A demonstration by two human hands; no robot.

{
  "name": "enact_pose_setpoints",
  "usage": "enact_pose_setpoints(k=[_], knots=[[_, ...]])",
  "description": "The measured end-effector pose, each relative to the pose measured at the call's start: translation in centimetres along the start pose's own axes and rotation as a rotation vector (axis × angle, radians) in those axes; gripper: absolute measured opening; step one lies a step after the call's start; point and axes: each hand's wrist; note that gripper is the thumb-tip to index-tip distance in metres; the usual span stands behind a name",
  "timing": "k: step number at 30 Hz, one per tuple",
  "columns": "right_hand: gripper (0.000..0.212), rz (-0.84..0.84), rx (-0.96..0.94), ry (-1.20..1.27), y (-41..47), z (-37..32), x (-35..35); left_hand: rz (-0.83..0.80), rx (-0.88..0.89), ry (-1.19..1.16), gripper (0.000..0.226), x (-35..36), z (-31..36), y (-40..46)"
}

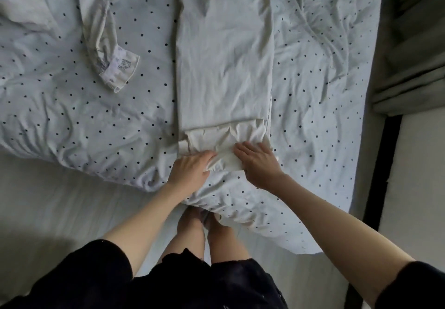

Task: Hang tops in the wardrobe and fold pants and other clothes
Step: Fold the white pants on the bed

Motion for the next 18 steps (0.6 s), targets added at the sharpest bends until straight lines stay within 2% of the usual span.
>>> enact_pose_setpoints(k=[3, 6, 8, 9, 10, 12, 14, 16, 18], knots=[[0.050, -0.106, 0.006, 0.096, -2.0, -0.6, -1.5, -0.201, -0.025, -0.068, 0.046, -1.8, 0.1, -0.7], [0.027, -0.282, 0.044, 0.175, -3.7, -0.5, -4.6, -0.406, 0.025, -0.078, 0.043, -5.6, 1.1, -0.9], [0.016, -0.301, 0.077, 0.247, -3.8, 0.2, -7.1, -0.429, 0.016, -0.099, 0.034, -8.1, 1.5, -0.4], [0.017, -0.253, 0.102, 0.259, -3.6, 0.6, -8.4, -0.352, 0.015, -0.123, 0.025, -9.2, 1.6, -0.2], [0.019, -0.163, 0.137, 0.230, -3.1, 1.0, -9.7, -0.209, 0.020, -0.119, 0.020, -10.3, 1.7, -0.1], [0.026, 0.050, 0.234, 0.146, -2.0, 1.9, -12.1, 0.198, 0.060, -0.006, 0.030, -11.7, 1.5, 0.3], [0.028, 0.180, 0.295, 0.126, -0.6, 2.9, -14.1, 0.511, 0.136, 0.127, 0.044, -12.2, 1.4, 0.9], [0.028, 0.203, 0.316, 0.128, 1.3, 3.9, -15.4, 0.639, 0.212, 0.236, 0.047, -11.6, 1.5, 1.8], [0.028, 0.214, 0.346, 0.134, 3.3, 4.5, -16.2, 0.586, 0.224, 0.330, 0.054, -9.5, 1.4, 3.1]])
Point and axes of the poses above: each hand's wrist, its own y-axis towards the middle knuckle, its own x-axis out of the palm, z = x × y, and after that the axes turned 12 degrees about -z, right-handed
